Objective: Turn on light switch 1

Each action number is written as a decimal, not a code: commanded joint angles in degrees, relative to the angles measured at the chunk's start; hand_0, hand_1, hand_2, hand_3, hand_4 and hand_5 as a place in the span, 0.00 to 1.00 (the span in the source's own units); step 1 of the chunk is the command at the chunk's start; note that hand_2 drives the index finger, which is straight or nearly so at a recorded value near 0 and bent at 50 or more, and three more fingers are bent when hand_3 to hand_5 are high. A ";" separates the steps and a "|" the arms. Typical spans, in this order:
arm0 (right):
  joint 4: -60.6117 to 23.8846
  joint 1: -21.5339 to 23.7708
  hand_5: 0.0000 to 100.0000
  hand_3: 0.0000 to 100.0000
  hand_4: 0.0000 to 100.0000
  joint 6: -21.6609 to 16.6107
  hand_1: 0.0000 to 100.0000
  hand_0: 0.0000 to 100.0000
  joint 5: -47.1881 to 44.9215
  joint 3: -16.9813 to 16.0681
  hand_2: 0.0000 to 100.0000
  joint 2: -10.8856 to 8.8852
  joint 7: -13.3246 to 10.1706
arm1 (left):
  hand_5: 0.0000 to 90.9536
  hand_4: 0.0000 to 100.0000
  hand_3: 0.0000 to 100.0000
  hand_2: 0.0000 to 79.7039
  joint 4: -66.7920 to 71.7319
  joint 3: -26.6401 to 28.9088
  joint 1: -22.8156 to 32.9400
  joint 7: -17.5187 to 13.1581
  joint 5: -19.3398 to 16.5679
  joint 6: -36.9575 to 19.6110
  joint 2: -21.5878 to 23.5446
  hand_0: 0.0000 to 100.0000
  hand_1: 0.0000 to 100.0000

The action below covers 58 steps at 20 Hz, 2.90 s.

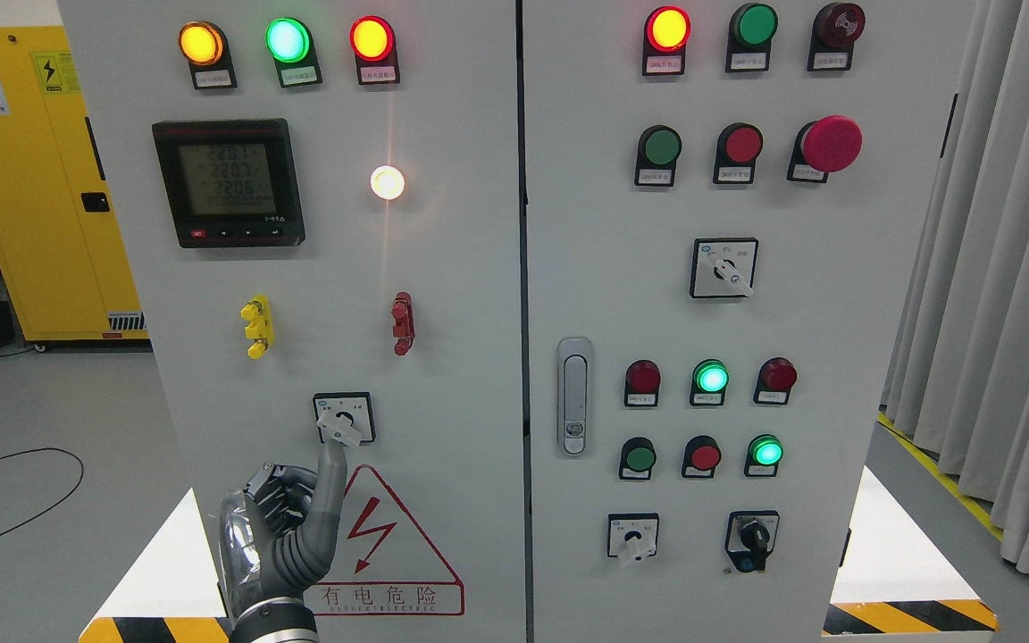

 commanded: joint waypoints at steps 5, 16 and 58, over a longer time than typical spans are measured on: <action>0.00 0.00 0.00 0.00 0.00 0.02 0.50 0.00 0.00 0.00 0.04 0.00 0.03 | 0.90 0.91 0.96 0.83 -2.39 0.82 14.37 -1.41 3.28 -10.29 2.05 0.14 0.43; 0.00 0.00 0.00 0.00 0.00 0.02 0.50 0.00 0.00 0.00 0.04 0.00 0.03 | 0.62 0.80 0.82 0.63 9.19 6.53 31.60 -13.87 12.24 -30.40 6.09 0.17 0.33; 0.00 0.00 0.00 0.00 0.00 0.02 0.50 0.00 0.00 0.00 0.04 0.00 0.03 | 0.00 0.00 0.00 0.00 105.10 -1.46 25.55 -36.83 15.59 -32.46 6.80 0.31 0.09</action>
